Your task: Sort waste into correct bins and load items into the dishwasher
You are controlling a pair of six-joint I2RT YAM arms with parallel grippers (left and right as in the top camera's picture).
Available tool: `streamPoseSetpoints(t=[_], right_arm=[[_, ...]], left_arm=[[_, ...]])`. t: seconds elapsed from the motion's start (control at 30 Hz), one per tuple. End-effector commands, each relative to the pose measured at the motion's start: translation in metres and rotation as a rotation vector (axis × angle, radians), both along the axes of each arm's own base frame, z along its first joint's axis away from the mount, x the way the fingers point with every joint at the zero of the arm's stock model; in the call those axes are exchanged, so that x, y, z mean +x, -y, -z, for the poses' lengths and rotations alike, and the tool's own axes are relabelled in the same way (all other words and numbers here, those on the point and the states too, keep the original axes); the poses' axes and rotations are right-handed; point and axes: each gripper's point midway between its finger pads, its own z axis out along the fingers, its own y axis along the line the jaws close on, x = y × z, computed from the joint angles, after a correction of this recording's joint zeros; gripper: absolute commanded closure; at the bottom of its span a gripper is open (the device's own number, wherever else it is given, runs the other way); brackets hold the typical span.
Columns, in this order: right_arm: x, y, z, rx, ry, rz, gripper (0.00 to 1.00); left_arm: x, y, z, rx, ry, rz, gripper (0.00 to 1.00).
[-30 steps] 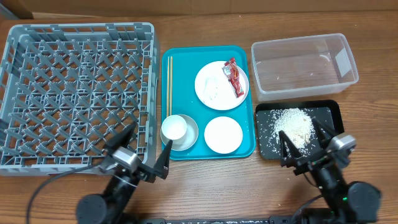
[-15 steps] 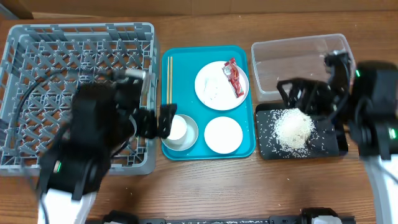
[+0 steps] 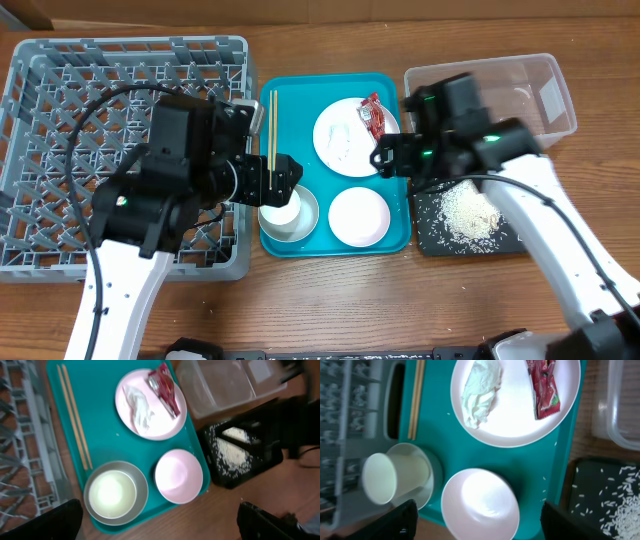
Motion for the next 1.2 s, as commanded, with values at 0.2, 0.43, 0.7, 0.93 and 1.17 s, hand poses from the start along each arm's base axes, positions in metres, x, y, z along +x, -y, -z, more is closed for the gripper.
streamPoseSetpoints(t=[0.2,0.43,0.7,0.93,1.17], right_arm=[[0.005,-0.041,0.019,-0.093,0.055,-0.076,0.28],[-0.037,-0.088,0.024,0.058,-0.091,-0.147,0.44],[-0.063,-0.146,0.045,0.038,-0.074,-0.206,0.45],[-0.063,-0.156,0.09,-0.078,-0.079,-0.14,0.48],[-0.054,-0.151,0.09,-0.094,-0.067,-0.087,0.72]], left_arm=[[-0.031,-0.06,-0.08,0.073,0.293,-0.272,0.0],[-0.071,-0.096,-0.096,0.137,0.381,-0.395,0.0],[-0.079,-0.098,-0.093,0.142,0.369,-0.397,0.0],[-0.081,-0.094,-0.091,0.128,0.358,-0.375,0.0],[-0.083,-0.087,-0.09,0.105,0.344,-0.342,0.0]])
